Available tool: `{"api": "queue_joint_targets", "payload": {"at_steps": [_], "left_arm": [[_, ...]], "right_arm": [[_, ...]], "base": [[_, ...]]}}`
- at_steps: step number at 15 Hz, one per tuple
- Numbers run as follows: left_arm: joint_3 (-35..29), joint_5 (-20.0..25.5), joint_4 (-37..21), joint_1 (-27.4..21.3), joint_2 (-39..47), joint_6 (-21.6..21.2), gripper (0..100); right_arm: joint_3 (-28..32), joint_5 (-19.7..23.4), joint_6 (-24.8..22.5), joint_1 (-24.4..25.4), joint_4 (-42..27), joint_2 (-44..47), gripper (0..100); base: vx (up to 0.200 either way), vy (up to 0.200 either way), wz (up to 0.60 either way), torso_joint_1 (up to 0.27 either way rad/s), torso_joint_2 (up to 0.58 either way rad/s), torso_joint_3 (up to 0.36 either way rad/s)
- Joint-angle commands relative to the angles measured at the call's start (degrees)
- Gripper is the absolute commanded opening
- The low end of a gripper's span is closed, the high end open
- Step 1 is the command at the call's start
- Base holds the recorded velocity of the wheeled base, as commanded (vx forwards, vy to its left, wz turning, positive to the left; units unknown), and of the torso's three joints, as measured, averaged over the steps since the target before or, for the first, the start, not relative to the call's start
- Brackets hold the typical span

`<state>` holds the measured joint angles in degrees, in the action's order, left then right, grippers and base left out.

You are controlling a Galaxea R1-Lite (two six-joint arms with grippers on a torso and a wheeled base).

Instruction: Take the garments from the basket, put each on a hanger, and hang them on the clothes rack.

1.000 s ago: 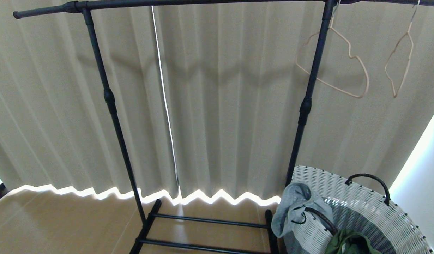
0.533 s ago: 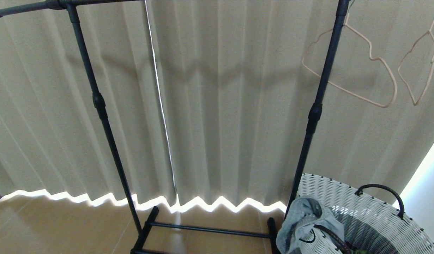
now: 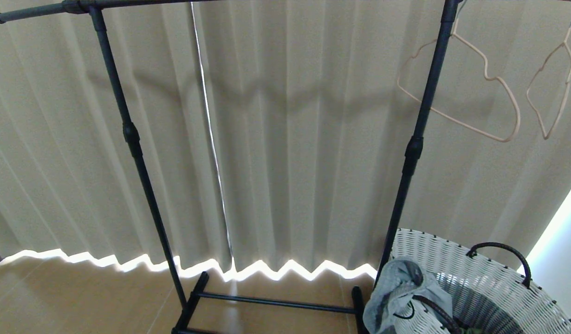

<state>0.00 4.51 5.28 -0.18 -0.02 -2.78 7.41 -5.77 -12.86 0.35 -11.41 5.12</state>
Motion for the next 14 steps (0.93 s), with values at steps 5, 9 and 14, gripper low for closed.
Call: {"api": "queue_joint_targets", "payload": {"at_steps": [5,9,14], "left_arm": [[0.00,0.06,0.08,0.01,0.02,0.05,100],[0.00,-0.03,0.08,0.01,0.02,0.23,100],[0.00,-0.03,0.08,0.01,0.02,0.23,100]], "right_arm": [[7.27,-0.56,-11.48,0.00,1.92,45.15,100],[2.87,-0.65,-12.19,0.00,12.11,65.37,100],[0.67,-2.58,-13.59,0.00,24.33,86.46,100]], "base": [[0.000,0.000,0.00,0.000,0.00,0.000],[0.000,0.000,0.00,0.000,0.00,0.000],[0.000,0.000,0.00,0.000,0.00,0.000]]}}
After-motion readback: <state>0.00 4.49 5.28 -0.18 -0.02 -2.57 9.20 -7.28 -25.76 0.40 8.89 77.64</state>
